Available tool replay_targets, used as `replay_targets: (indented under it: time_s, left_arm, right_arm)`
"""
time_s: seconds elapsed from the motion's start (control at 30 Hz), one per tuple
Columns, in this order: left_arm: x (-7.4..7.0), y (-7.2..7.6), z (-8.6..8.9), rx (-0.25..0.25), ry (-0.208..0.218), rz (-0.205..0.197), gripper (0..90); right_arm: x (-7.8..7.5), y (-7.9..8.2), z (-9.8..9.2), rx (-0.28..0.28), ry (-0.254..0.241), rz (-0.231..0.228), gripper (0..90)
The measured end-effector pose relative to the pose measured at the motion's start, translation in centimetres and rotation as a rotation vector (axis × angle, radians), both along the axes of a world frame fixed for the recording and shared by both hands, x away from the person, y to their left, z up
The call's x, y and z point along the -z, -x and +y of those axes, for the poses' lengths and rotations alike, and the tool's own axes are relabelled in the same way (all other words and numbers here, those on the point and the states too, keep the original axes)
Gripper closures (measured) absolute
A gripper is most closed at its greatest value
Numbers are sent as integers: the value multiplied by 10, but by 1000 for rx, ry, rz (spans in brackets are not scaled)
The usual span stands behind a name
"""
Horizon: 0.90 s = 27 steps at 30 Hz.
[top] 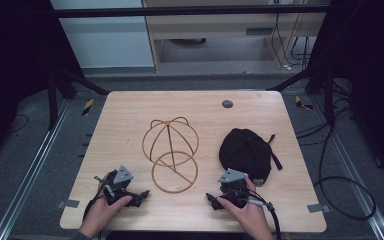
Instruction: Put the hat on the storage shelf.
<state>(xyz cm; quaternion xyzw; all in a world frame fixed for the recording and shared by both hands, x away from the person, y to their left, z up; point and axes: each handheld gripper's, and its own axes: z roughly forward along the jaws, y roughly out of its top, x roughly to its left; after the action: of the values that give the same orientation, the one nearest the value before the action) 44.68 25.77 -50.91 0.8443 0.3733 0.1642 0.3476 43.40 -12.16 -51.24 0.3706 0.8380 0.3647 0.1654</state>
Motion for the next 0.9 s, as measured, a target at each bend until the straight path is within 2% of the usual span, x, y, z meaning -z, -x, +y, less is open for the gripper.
replay_targets:
  time_s: [0.33,0.37,0.5,0.53,0.6,0.7,0.73,0.8,0.87,0.9]
  left_arm:
    - [0,0,0,-1,-3,4,0]
    - [0,0,0,-1,-3,3,0]
    - [0,0,0,-4,-1,2,0]
    - [0,0,0,-2,0,2,0]
    - [0,0,0,-1,-1,2,0]
    - [0,0,0,-2,-1,2,0]
    - [0,0,0,-2,-1,1,0]
    - [0,0,0,-2,-1,2,0]
    - [0,0,0,-2,-1,2,0]
    - [0,1,0,-2,-1,2,0]
  right_arm:
    - [-1,1,3,19,13,2,77]
    - [-6,3,3,24,45,-10,117]
    - [-14,10,1,25,43,-30,108]
    - [-20,17,-3,31,59,-57,102]
    - [-23,20,-6,38,66,-67,100]
    - [-27,25,-19,87,92,-75,101]
    - [-27,25,-19,87,92,-75,101]
    - [-29,24,-30,132,81,-73,108]
    - [-30,24,-32,141,81,-73,109]
    - [-32,23,-36,171,78,-83,112]
